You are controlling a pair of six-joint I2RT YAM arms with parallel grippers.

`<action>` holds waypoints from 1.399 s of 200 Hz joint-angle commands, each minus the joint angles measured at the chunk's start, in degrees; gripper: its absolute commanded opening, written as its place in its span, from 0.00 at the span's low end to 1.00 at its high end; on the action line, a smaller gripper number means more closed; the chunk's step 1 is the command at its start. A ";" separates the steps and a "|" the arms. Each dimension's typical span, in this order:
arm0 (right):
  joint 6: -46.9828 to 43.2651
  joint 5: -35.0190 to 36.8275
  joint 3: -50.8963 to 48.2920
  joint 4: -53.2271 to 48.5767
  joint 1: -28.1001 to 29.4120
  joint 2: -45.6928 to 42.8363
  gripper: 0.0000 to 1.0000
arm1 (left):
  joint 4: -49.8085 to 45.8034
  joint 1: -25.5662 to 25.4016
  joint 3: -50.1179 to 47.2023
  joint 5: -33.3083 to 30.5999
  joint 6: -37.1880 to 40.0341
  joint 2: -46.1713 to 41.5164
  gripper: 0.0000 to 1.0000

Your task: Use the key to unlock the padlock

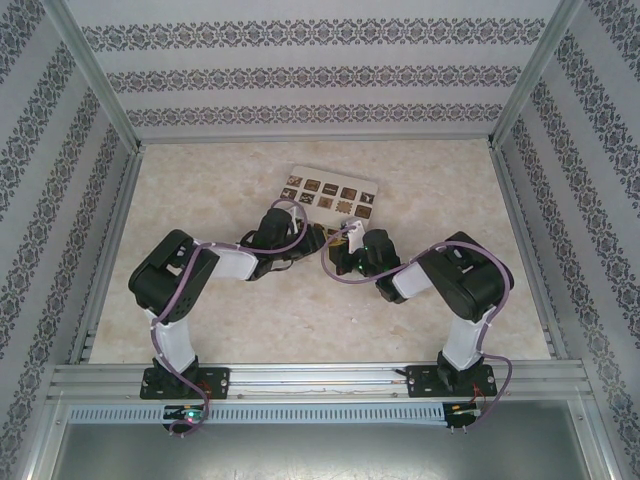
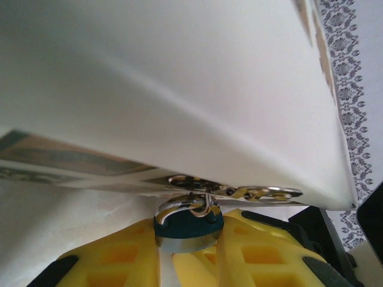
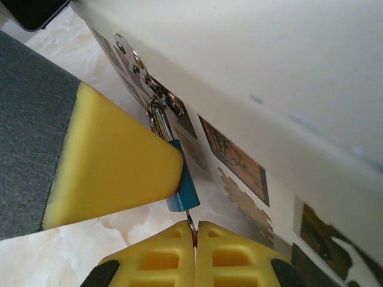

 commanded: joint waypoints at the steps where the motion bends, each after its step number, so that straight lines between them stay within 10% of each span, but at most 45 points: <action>1: 1.16 1.40 -0.57 6.54 0.82 0.51 0.00 | 4.98 -1.46 -0.58 5.57 -1.64 2.10 0.25; 165: 5.88 -1.36 -2.15 5.83 -0.06 1.52 0.00 | 2.85 1.98 -9.18 -2.50 5.59 -13.35 0.54; 280: 16.95 -4.86 0.21 2.36 -0.41 -0.59 0.00 | 3.61 7.45 -14.20 -4.70 4.84 -22.26 0.57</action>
